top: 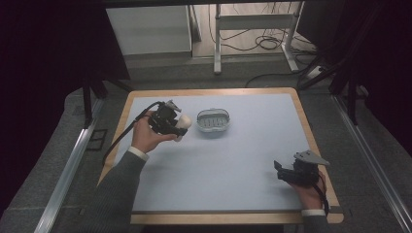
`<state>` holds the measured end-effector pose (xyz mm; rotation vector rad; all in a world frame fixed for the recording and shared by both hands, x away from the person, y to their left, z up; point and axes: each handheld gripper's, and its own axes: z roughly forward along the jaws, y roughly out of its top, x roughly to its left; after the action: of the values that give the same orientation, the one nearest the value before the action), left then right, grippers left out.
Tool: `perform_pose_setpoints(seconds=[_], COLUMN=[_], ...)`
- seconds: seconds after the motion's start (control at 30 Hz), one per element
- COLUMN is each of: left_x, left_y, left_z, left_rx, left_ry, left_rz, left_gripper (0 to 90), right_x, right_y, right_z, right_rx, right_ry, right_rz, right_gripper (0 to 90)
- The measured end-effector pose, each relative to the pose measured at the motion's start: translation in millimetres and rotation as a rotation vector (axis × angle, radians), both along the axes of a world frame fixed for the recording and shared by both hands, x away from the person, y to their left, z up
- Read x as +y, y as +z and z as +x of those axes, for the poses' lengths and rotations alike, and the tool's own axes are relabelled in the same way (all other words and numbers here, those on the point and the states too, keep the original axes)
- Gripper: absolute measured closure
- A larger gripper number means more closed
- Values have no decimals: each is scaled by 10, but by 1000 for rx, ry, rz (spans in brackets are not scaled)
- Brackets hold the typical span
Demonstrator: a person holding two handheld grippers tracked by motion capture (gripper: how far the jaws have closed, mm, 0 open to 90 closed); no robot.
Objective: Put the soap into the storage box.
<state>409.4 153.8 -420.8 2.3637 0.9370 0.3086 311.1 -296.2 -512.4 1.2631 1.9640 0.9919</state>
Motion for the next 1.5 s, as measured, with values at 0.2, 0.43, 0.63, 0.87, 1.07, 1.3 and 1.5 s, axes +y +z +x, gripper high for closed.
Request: perform_pose_setpoints(seconds=[0.2, 0.43, 0.63, 0.87, 1.07, 1.3, 1.5], left_x=[-10, -87, -176, -248, -266, -345, -450], left_y=[-7, 43, 56, 68, 54, 87, 128], left_z=[40, 74, 102, 147, 225, 289, 365], left_rx=[-1, -13, -18, -20, -10, -18, -29], left_ry=[3, -9, -25, -38, -31, -38, -52], left_rz=[0, 18, 29, 41, 27, 41, 55], left_gripper=[500, 501, 500, 501, 500, 501, 501], right_x=[2, 5, -1, -1, -2, 0, -7], right_y=[-7, -13, -11, -6, -8, -7, -5], right_z=[4, 6, 4, 0, 1, 0, -1], right_rx=[1, 3, 0, -4, -3, -4, -5], right_ry=[1, 3, 1, -1, -2, -2, -3], right_rz=[-2, -4, -3, -4, -4, -5, -4], right_gripper=[106, 106, 106, 105, 106, 106, 106])
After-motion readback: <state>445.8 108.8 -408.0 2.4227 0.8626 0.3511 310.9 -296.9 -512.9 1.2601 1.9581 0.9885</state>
